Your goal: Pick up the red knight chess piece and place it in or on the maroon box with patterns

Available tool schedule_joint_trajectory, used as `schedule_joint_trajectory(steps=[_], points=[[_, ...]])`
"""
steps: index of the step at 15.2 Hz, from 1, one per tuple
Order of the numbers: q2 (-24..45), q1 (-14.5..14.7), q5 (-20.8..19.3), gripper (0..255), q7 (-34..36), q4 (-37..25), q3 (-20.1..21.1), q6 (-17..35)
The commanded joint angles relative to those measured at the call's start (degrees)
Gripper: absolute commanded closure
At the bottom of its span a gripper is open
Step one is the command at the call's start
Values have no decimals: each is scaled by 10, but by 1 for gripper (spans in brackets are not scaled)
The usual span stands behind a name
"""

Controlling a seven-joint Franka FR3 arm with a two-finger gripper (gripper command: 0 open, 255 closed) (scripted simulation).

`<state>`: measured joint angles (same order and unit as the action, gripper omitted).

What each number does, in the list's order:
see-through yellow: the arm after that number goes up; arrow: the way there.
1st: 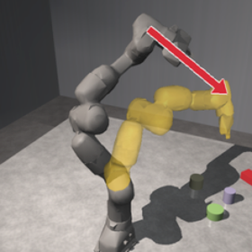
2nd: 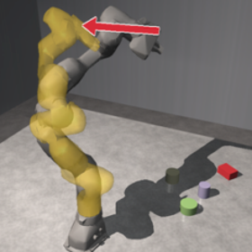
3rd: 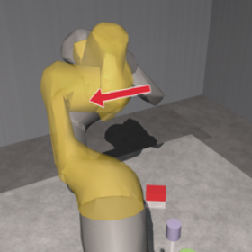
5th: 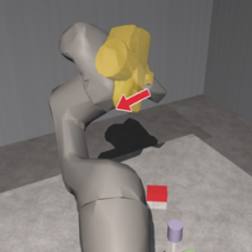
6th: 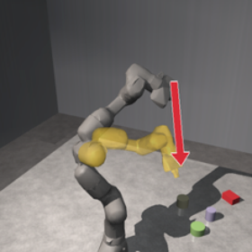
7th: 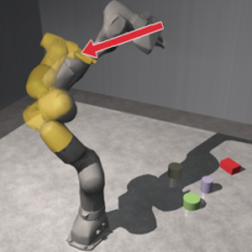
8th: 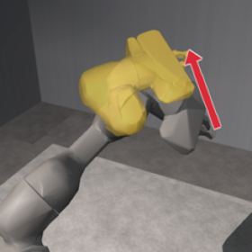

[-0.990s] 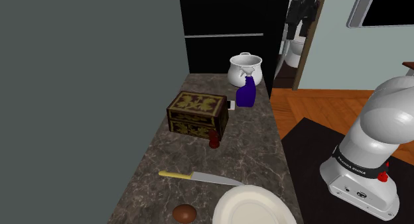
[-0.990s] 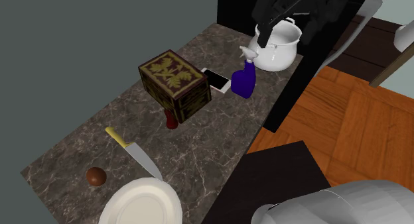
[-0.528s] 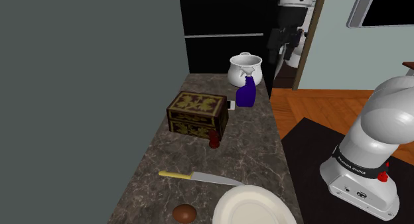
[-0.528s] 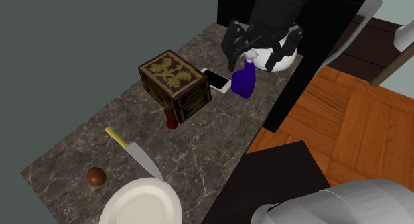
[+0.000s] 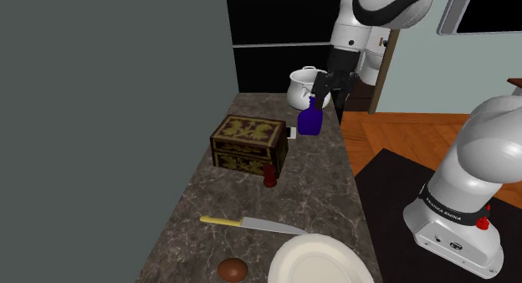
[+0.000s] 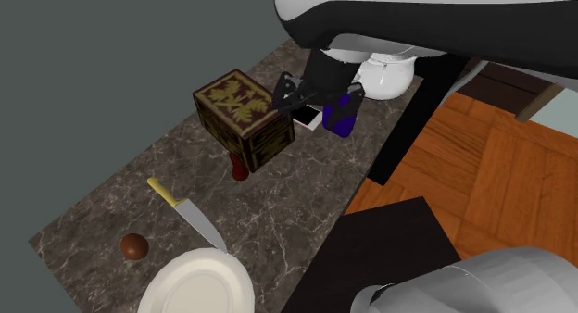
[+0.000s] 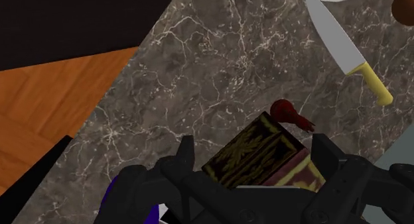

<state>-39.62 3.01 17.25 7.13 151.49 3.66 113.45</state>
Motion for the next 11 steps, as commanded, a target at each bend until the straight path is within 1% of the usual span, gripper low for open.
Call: schedule_joint_trajectory(steps=[1,6,11], points=[[28,10,25,0,10,15,13,50],[112,41,92,0,25,34,41,170],[222,78,171,0,21,23,63,288]])
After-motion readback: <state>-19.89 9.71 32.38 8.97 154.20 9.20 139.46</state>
